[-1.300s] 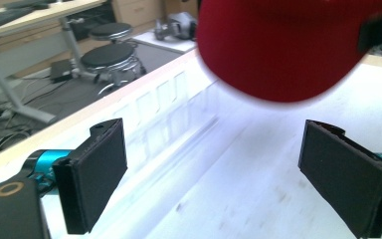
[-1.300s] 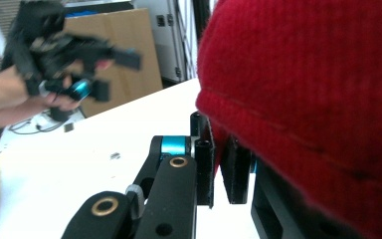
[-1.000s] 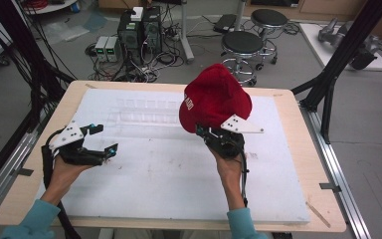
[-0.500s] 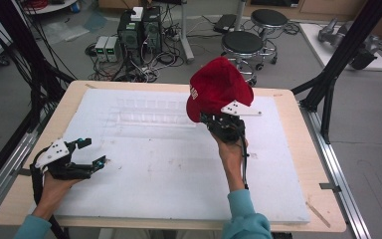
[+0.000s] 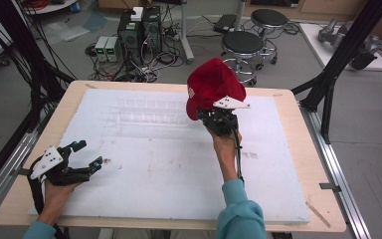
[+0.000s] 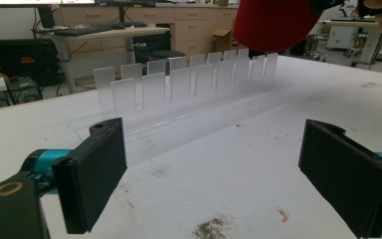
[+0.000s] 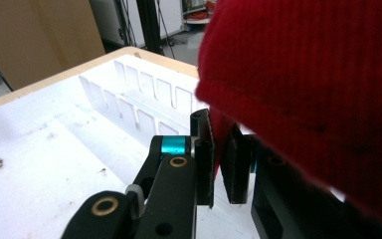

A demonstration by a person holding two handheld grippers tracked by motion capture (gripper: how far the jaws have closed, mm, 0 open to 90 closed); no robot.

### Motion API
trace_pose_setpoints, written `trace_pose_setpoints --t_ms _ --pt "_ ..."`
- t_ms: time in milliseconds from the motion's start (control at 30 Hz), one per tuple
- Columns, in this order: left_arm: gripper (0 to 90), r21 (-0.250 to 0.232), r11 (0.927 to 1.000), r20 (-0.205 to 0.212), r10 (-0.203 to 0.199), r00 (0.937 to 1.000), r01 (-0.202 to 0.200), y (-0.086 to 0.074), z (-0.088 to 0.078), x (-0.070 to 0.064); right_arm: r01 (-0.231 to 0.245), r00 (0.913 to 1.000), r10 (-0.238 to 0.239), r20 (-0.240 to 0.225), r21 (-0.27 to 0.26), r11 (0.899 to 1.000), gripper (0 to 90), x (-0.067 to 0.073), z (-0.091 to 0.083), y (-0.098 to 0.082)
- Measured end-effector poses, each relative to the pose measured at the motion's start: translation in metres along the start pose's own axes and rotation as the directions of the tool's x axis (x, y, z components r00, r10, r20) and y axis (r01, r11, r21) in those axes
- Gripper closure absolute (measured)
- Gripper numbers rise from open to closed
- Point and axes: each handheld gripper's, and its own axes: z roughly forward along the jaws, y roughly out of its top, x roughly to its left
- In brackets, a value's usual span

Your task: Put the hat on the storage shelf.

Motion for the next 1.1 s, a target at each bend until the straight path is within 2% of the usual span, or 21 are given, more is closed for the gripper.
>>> trace_pose_setpoints --t_ms 67,100,467,700,767,933,1100 --pt "11.9 0.01 0.9999 -0.005 0.013 0.9999 -0.013 0.0 0.001 -0.001 0.0 1.0 0.0 0.002 0.01 1.0 85.5 -0.001 0.003 -0.002" --pt "11.9 0.012 0.9998 -0.007 0.015 0.9999 -0.014 0.0 0.001 -0.001 -0.014 0.9999 0.014 -0.001 0.009 1.0 85.4 -0.001 0.004 -0.002" --pt "12.1 0.015 0.9997 -0.02 0.021 0.9996 -0.021 0.0 0.001 -0.003 -0.041 0.9992 0.04 0.005 0.012 0.999 85.4 -0.004 0.011 -0.003" --pt "12.1 0.014 0.9996 -0.022 0.023 0.9995 -0.023 0.0 0.001 -0.003 0.013 0.9989 -0.016 0.045 0.05 0.999 85.5 0.007 0.013 0.006" --pt "12.1 0.014 0.9996 -0.022 0.025 0.9995 -0.024 0.0 0.001 -0.003 0.015 0.9983 -0.018 0.056 0.049 0.999 85.5 0.008 0.014 0.007" --pt "12.1 0.013 0.9994 -0.021 0.033 0.9992 -0.033 0.0 0.001 -0.003 -0.012 0.9975 0.009 0.07 0.043 0.999 85.4 0.009 0.016 0.006" --pt "12.1 0.009 0.9997 -0.023 0.025 0.9994 -0.024 0.0 0.001 -0.003 -0.025 0.9972 0.022 0.071 0.036 0.999 85.5 0.008 0.02 0.005"
